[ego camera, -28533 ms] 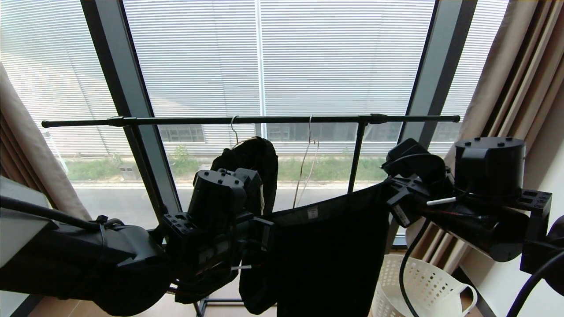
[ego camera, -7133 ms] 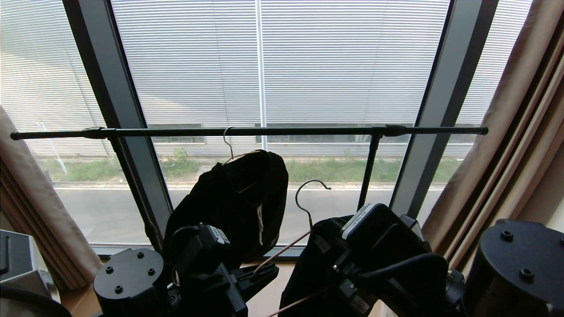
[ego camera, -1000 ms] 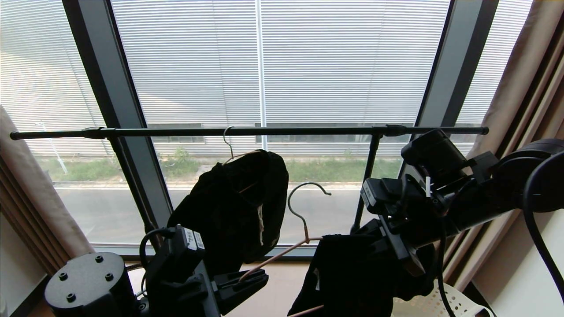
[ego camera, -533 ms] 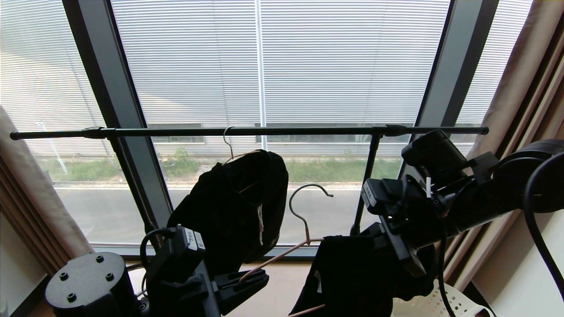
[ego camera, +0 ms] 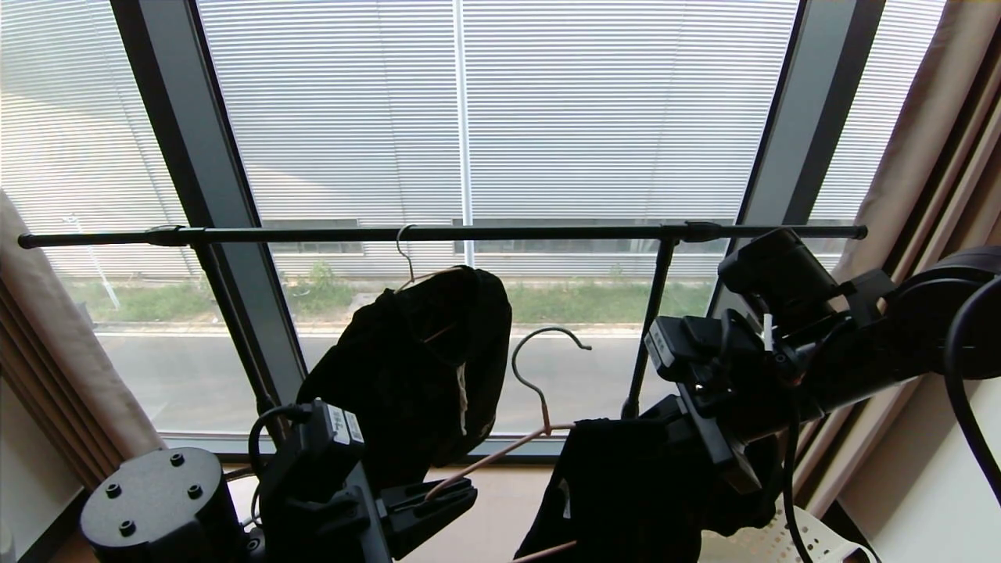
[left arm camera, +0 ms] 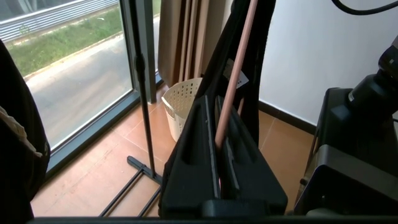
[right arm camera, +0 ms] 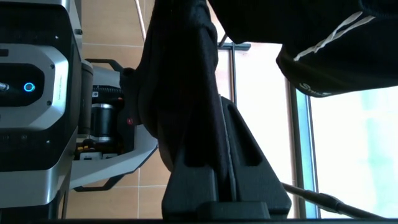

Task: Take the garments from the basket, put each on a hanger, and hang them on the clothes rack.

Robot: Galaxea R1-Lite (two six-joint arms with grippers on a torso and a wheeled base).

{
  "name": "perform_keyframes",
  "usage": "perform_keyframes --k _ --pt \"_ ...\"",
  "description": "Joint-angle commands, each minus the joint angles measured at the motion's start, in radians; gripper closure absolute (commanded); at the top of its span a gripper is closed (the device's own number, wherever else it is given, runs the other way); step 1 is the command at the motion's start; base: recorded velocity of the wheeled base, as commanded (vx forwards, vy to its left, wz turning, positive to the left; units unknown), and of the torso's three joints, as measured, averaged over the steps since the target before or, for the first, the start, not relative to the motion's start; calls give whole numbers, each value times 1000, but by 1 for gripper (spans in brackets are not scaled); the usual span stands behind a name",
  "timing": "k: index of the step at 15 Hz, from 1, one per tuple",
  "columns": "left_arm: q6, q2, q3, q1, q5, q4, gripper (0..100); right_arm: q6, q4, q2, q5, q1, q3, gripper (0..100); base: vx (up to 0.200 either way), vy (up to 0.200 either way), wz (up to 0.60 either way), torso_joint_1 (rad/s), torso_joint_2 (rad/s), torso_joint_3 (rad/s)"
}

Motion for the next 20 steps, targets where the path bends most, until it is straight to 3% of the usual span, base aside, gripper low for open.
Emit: perform_keyframes --k 1,7,13,17,20 --pt "0 3 0 0 0 0 0 0 -1 -13 0 0 1 100 0 0 0 0 0 0" --pt "-3 9 -7 19 0 0 0 3 -1 -20 0 -6 1 100 0 0 0 0 0 0" --pt "-17 -59 -27 112 0 0 0 36 -12 -41 2 -132 -31 100 0 0 0 0 0 0" --pt "-139 -59 -19 114 2 0 0 148 -14 -44 0 -163 -47 100 0 0 0 0 0 0" --pt "-307 -14 -4 105 3 0 0 219 -14 -62 -53 -176 -68 100 0 0 0 0 0 0"
